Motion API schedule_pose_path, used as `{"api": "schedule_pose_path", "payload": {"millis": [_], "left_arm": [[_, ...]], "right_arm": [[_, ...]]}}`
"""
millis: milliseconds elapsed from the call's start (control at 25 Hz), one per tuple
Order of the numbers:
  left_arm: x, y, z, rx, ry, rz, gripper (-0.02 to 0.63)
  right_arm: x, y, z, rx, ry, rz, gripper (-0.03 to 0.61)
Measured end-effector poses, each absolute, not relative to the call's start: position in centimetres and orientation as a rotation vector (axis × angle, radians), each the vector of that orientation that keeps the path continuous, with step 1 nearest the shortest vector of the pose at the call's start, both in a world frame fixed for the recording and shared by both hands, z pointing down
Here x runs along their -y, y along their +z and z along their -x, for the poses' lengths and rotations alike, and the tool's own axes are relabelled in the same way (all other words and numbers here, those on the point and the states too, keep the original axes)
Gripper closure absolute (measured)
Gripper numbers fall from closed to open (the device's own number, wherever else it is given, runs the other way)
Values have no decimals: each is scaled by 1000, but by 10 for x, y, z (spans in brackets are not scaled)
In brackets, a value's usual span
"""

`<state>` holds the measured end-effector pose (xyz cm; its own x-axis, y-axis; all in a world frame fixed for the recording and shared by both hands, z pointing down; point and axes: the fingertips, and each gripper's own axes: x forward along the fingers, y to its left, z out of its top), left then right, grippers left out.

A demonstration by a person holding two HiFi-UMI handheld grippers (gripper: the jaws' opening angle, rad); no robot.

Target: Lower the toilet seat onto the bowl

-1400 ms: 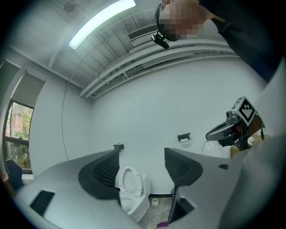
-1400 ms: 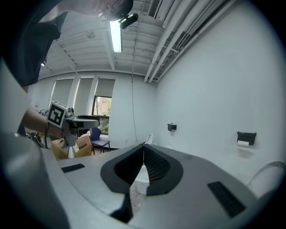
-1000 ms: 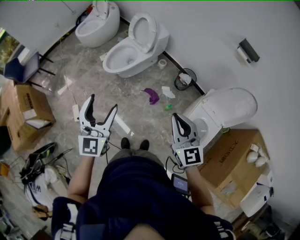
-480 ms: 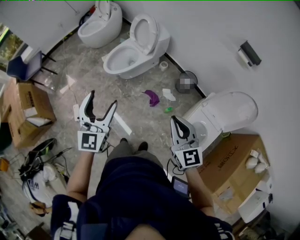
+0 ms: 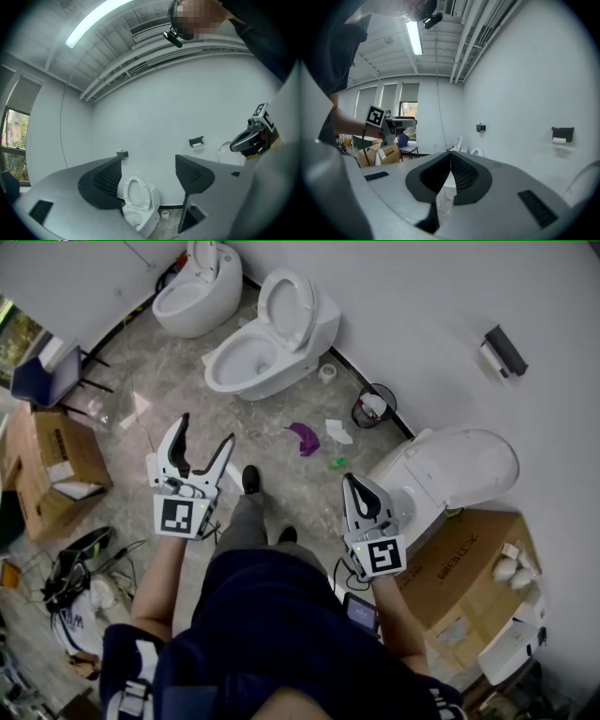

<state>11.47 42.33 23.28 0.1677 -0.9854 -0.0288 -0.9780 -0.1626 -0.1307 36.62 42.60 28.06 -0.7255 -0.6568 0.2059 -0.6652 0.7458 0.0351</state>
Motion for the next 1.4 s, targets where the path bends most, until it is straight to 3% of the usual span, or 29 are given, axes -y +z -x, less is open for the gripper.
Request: {"api": "schedule_pose_path", "payload": {"millis": [240, 800, 1400], "left_arm": [[-370, 238, -83, -1920, -57, 2338, 264], [-203, 240, 34, -1761, -32, 2482, 264], [-45, 272, 34, -1768, -73, 2558, 264]], "right_arm": [[-379, 289, -341, 2710, 62, -1102, 558], [-203, 287, -206, 2612, 85, -1235, 558], [-83, 297, -189, 2615, 36, -1161, 558]]}}
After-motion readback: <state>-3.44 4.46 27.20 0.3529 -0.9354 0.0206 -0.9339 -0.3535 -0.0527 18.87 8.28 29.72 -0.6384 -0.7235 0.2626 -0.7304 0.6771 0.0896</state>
